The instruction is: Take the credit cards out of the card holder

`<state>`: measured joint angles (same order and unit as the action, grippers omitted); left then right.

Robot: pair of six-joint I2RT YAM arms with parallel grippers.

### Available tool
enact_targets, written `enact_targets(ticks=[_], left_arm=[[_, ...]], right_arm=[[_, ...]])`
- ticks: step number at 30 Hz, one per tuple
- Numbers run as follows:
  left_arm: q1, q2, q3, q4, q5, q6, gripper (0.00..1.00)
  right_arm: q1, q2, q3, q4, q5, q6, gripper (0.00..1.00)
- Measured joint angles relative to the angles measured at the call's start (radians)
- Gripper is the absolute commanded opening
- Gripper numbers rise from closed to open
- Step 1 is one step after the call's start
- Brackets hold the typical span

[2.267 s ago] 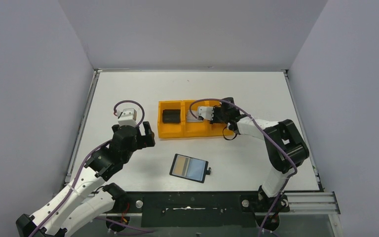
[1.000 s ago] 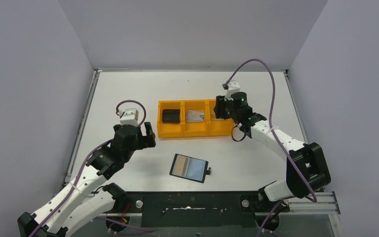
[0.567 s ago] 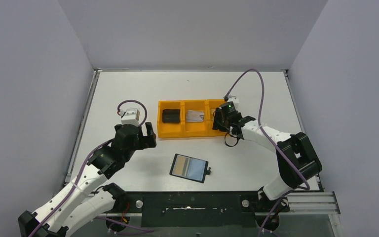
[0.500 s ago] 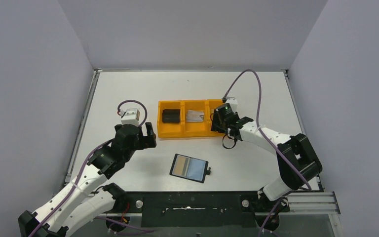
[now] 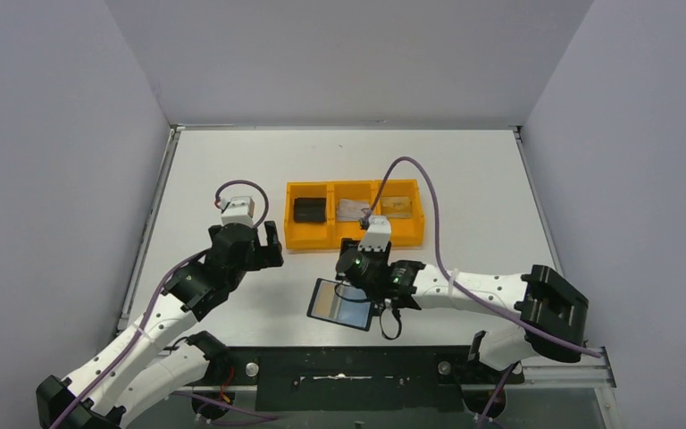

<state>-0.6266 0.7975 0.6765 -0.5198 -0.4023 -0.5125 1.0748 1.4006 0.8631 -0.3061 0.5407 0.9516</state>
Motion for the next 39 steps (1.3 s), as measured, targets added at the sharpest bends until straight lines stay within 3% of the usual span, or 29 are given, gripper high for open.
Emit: enact_targets(ticks=[8, 26, 30, 39], left_arm=[[0.003, -0.015, 0.000, 0.000, -0.032, -0.004, 0.91], [0.008, -0.041, 0.000, 0.000, -0.055, -0.007, 0.91], [0.008, -0.042, 0.000, 0.000, -0.055, -0.007, 0.91], [0.008, -0.042, 0.000, 0.000, -0.055, -0.007, 0.91]], right_arm=[[0.184, 0.162, 0.009, 0.021, 0.067, 0.153, 0.56], [0.230, 0.311, 0.072, -0.010, 0.065, 0.285, 0.49], [0.238, 0.360, 0.124, -0.068, 0.068, 0.312, 0.44], [0.242, 0.390, 0.164, -0.145, 0.097, 0.343, 0.20]])
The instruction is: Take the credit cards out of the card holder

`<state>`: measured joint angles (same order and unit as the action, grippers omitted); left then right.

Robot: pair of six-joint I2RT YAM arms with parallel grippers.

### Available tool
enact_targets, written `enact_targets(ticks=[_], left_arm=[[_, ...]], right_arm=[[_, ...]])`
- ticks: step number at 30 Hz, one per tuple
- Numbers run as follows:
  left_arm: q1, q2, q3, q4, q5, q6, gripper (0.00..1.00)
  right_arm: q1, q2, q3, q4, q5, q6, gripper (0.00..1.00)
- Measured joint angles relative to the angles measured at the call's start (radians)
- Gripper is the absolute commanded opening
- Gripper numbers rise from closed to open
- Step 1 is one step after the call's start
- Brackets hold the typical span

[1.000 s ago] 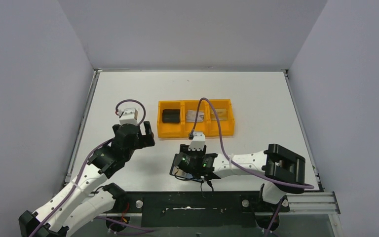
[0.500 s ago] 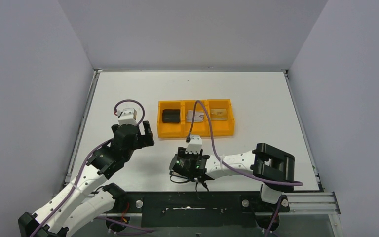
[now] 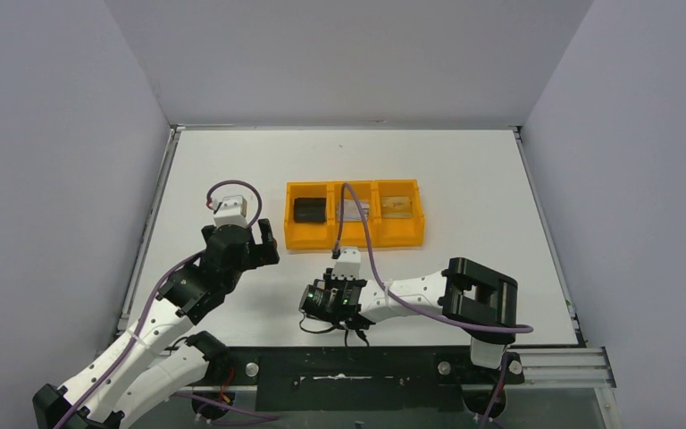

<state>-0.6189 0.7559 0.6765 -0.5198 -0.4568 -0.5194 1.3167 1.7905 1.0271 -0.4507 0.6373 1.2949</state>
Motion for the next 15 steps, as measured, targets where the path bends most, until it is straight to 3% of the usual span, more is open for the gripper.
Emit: enact_targets(ticks=[4, 11, 15], left_arm=[[0.000, 0.002, 0.000, 0.000, 0.000, 0.000, 0.91], [0.001, 0.014, 0.000, 0.000, 0.000, 0.000, 0.91], [0.001, 0.019, 0.000, 0.000, 0.001, 0.000, 0.91]], right_arm=[[0.000, 0.000, 0.000, -0.003, 0.008, -0.014, 0.19], [0.000, -0.001, -0.005, 0.030, 0.011, -0.071, 0.01], [-0.014, -0.021, -0.051, 0.106, -0.002, -0.137, 0.00]])
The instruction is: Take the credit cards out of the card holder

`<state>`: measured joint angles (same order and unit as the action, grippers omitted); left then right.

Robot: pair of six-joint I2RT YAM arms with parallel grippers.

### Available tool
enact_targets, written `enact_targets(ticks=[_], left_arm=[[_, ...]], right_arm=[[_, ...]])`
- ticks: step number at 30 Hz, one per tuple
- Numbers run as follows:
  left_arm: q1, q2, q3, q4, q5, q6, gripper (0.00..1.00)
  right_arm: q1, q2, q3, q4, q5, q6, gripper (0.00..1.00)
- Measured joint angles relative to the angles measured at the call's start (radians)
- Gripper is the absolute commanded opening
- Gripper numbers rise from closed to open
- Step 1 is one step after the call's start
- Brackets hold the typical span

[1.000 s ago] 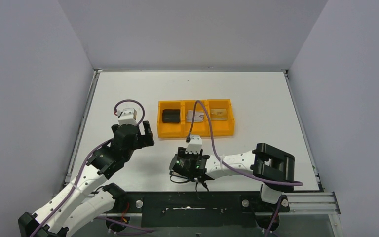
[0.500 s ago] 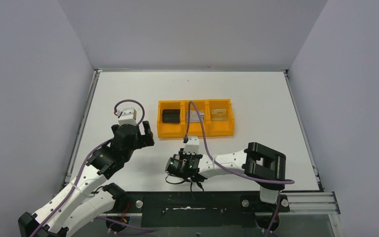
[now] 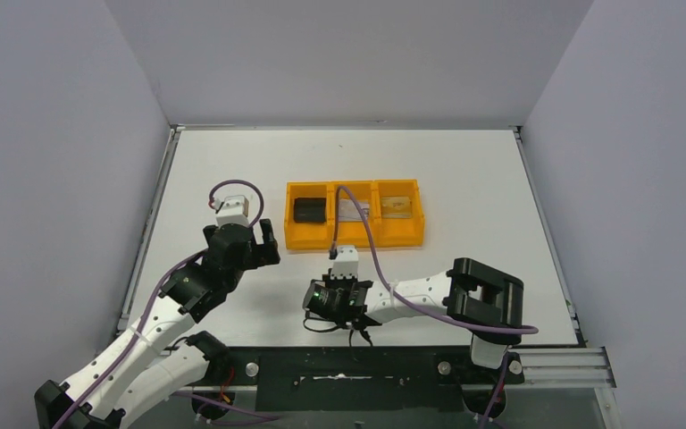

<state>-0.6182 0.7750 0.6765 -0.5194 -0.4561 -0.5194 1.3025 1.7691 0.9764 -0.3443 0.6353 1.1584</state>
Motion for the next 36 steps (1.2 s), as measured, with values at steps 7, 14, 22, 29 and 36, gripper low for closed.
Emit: enact_targets(ticks=[7, 14, 22, 29, 36], left_arm=[[0.000, 0.010, 0.000, 0.000, 0.002, 0.000, 0.91], [0.000, 0.018, 0.000, 0.000, 0.008, 0.000, 0.91], [0.009, 0.018, 0.000, 0.000, 0.014, 0.000, 0.91], [0.011, 0.018, 0.000, 0.000, 0.016, 0.000, 0.91], [0.011, 0.018, 0.000, 0.000, 0.017, 0.000, 0.91]], right_arm=[[-0.049, -0.057, -0.071, 0.105, -0.042, -0.185, 0.00], [-0.085, -0.105, -0.100, 0.129, -0.072, -0.284, 0.19], [-0.055, -0.119, -0.092, 0.119, -0.096, -0.154, 0.42], [0.015, 0.002, 0.044, -0.008, -0.047, 0.023, 0.50], [0.030, 0.056, 0.093, -0.105, 0.005, 0.111, 0.43]])
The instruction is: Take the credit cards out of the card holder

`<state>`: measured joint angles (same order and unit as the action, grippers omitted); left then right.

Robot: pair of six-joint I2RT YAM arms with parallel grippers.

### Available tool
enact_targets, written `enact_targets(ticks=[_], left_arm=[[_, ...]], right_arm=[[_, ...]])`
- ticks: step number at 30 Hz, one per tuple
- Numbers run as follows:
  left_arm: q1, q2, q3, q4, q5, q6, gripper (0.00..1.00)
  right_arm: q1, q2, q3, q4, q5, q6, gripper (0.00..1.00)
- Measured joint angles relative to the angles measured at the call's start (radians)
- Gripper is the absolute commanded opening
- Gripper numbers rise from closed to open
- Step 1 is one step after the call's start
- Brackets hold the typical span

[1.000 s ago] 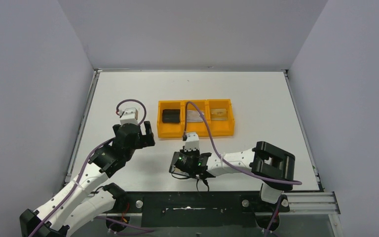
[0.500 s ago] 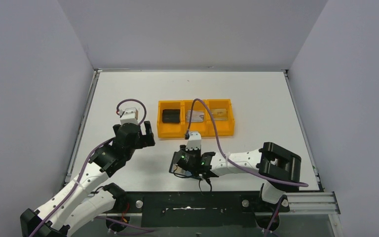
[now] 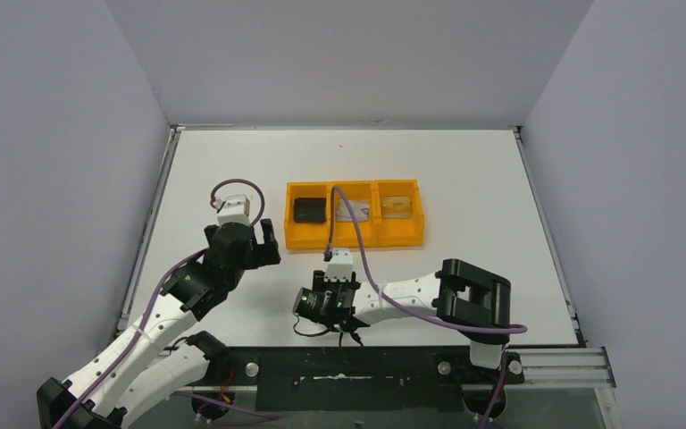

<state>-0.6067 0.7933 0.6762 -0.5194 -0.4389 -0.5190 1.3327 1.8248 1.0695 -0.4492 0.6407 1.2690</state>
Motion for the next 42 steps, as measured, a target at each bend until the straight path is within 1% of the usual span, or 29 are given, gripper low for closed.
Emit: enact_targets(ticks=[8, 10, 13, 17, 24, 29, 33, 39, 42], left_arm=[[0.000, 0.000, 0.000, 0.000, 0.002, 0.000, 0.91], [0.000, 0.000, 0.000, 0.000, 0.002, 0.000, 0.91], [0.000, 0.000, 0.000, 0.000, 0.002, 0.000, 0.91], [0.000, 0.000, 0.000, 0.000, 0.002, 0.000, 0.91], [0.000, 0.002, 0.000, 0.000, 0.002, 0.000, 0.91], [0.002, 0.002, 0.000, 0.000, 0.011, -0.002, 0.91], [0.002, 0.000, -0.003, 0.003, 0.040, -0.024, 0.95], [0.002, -0.037, -0.054, 0.050, 0.163, -0.105, 0.97], [0.005, -0.048, -0.107, 0.115, 0.275, -0.159, 0.90]], right_arm=[[-0.002, -0.003, -0.022, 0.038, 0.017, -0.018, 0.19], [-0.003, -0.013, -0.040, 0.058, 0.019, -0.031, 0.15], [-0.006, -0.035, -0.078, 0.100, 0.016, -0.051, 0.12], [-0.014, -0.070, -0.135, 0.182, -0.007, -0.114, 0.05], [-0.031, -0.150, -0.251, 0.343, -0.079, -0.268, 0.01], [-0.048, -0.204, -0.317, 0.459, -0.145, -0.343, 0.01], [-0.066, -0.238, -0.368, 0.549, -0.190, -0.361, 0.01], [-0.099, -0.272, -0.459, 0.687, -0.256, -0.334, 0.01], [-0.122, -0.286, -0.520, 0.764, -0.287, -0.299, 0.01]])
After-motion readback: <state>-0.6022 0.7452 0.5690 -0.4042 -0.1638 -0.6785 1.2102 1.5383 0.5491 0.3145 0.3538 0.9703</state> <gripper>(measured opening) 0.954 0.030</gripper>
